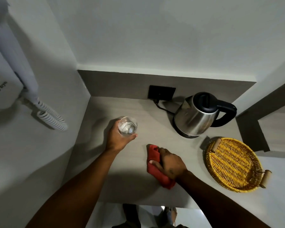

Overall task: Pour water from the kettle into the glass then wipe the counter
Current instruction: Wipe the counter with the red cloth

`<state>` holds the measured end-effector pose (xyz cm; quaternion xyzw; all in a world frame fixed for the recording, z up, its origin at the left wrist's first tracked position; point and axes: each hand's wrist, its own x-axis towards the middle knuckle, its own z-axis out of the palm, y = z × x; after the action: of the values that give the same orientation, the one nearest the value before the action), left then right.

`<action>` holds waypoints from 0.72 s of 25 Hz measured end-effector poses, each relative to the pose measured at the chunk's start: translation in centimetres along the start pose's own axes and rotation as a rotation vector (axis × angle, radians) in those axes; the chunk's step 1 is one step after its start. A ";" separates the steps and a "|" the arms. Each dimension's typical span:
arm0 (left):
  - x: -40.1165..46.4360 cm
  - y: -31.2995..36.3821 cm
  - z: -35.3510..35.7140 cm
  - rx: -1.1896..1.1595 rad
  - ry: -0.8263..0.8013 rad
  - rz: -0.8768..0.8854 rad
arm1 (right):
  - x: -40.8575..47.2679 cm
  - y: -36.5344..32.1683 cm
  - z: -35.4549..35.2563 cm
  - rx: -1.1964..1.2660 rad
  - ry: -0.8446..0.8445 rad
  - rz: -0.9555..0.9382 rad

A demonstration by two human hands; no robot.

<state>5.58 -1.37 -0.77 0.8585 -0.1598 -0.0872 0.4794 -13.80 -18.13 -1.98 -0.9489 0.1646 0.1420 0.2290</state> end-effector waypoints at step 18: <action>-4.1 -4.2 0.1 0.242 -0.083 0.031 | -9.5 16.8 -8.0 0.683 0.640 0.884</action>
<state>2.58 2.09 -4.42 0.9032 -0.2021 -0.0953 0.3665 -27.14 -33.71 1.59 -0.6607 0.6362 -0.1275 0.3776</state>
